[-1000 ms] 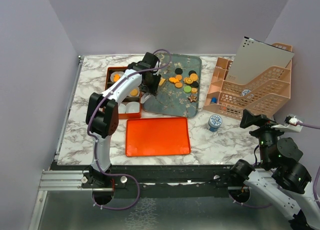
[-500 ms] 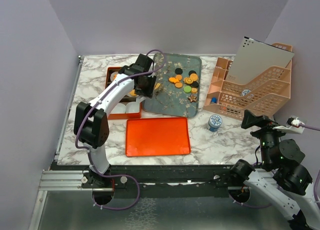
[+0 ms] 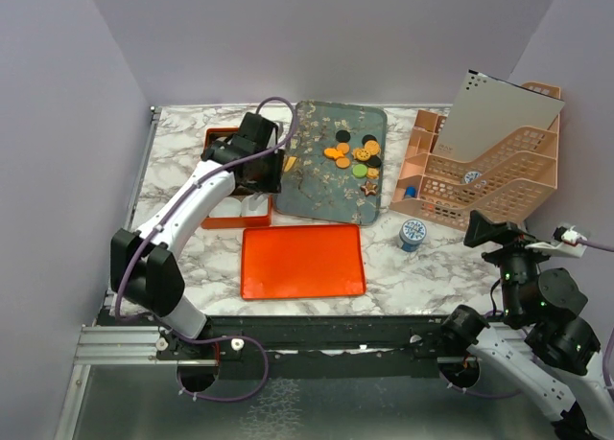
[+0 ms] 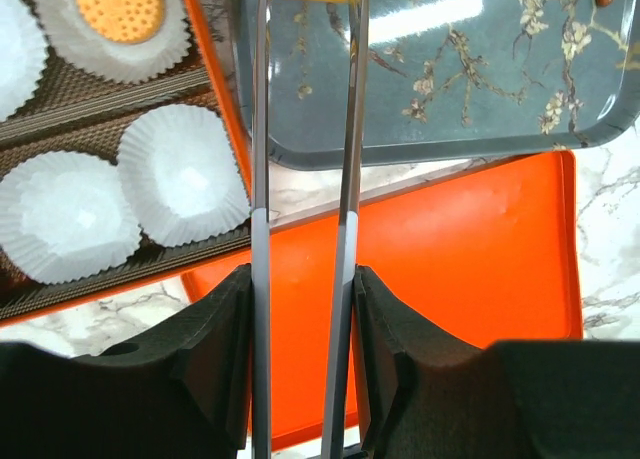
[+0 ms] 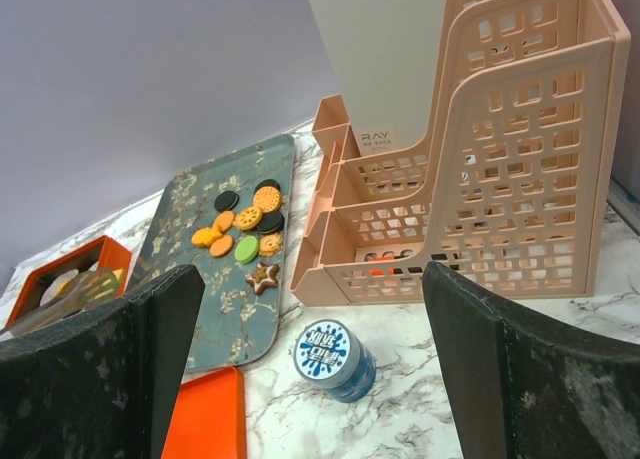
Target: Pack the cookies
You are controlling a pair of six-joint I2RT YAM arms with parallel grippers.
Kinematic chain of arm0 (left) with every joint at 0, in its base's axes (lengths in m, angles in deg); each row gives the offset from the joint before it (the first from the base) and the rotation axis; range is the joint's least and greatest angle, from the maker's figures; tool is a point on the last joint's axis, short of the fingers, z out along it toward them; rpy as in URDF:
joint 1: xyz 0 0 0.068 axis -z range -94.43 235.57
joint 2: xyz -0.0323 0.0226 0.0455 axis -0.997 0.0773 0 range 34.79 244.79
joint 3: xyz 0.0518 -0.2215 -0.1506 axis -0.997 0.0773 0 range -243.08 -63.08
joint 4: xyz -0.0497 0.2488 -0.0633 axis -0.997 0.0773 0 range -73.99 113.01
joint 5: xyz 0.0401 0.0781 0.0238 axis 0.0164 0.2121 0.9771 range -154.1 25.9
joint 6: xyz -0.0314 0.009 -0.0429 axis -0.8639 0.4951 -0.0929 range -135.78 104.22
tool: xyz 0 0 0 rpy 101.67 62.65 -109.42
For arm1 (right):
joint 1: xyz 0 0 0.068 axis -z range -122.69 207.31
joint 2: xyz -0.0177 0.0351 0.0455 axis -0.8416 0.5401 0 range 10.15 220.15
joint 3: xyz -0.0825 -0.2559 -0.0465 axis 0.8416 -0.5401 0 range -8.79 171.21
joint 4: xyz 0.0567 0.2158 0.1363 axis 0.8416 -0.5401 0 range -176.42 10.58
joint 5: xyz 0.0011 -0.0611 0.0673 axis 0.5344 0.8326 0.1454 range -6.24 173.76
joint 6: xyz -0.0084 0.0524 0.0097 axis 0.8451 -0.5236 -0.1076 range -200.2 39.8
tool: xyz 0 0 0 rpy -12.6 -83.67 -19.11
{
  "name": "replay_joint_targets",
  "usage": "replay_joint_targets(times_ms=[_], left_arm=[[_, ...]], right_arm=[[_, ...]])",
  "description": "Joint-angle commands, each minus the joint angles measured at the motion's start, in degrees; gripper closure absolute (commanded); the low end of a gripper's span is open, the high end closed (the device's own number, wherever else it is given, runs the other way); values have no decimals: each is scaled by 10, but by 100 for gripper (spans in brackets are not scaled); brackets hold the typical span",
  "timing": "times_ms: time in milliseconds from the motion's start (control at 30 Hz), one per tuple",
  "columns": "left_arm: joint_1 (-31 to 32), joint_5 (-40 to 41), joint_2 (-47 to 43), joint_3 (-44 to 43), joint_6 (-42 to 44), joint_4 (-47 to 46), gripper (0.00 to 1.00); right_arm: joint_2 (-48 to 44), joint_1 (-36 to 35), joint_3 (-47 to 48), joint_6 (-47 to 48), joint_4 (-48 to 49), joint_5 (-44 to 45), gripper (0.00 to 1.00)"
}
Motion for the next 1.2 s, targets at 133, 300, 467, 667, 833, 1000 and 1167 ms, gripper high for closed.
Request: replay_joint_targets(times_ms=[133, 300, 467, 667, 833, 1000, 1167], left_arm=[[-69, 45, -99, 56, -51, -22, 100], [-108, 69, -130, 83, -68, -25, 100], [-129, 85, -142, 102, -80, -31, 100], [-139, 106, -137, 117, -87, -39, 100], [-148, 130, -126, 131, -90, -50, 100], [-157, 146, -113, 146, -90, -64, 100], [-161, 143, -97, 154, -92, -79, 100]], right_arm=[[-15, -1, 4, -8, -13, -12, 0], [-19, -1, 4, -8, -13, -13, 0], [-20, -1, 3, -8, -13, -14, 0], [-20, -1, 3, -9, -14, -13, 0], [-21, -1, 3, -10, -14, -12, 0], [-21, -1, 3, -10, -14, -12, 0], [-20, -1, 4, -10, -15, -12, 0]])
